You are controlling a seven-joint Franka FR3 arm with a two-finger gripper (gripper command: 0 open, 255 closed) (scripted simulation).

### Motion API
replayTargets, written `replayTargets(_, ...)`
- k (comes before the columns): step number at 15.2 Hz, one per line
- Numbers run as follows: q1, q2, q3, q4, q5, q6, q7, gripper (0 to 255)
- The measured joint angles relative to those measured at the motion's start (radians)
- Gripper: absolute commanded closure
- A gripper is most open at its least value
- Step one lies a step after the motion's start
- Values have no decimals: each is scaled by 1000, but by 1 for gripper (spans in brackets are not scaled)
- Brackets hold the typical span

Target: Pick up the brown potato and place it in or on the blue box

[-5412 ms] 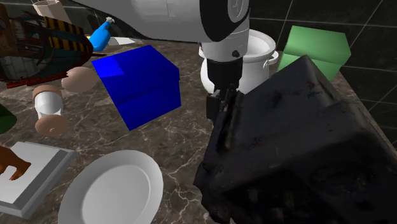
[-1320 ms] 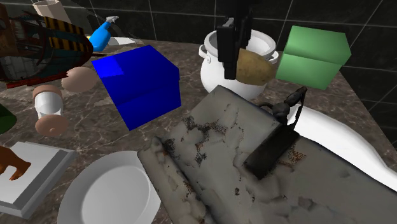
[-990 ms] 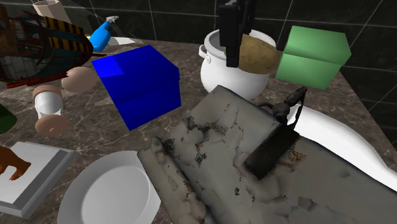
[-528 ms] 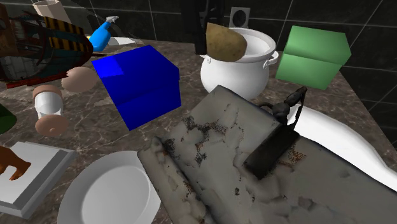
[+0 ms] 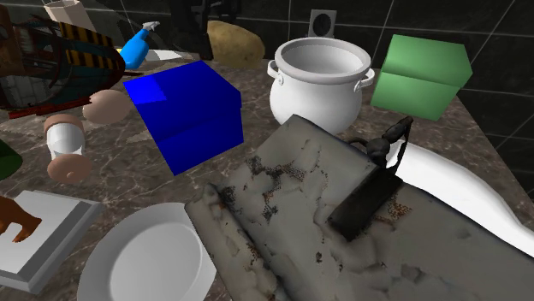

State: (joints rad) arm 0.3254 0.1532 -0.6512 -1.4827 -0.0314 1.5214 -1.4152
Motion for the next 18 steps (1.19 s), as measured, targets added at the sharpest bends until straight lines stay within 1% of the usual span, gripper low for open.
replayTargets(2, 10, 37, 13, 54, 22, -26, 25, 255)
replayTargets(3, 22, 45, 22, 55, 28, -23, 47, 255)
replayTargets(6, 48, 88, 47, 111, 53, -46, 102, 255)
replayTargets(9, 64, 138, 67, 179, 79, -73, 145, 255)
replayTargets(11, 62, 170, 74, 216, 96, -83, 155, 255)
replayTargets(18, 85, 148, 78, 98, 85, 13, 173, 255)
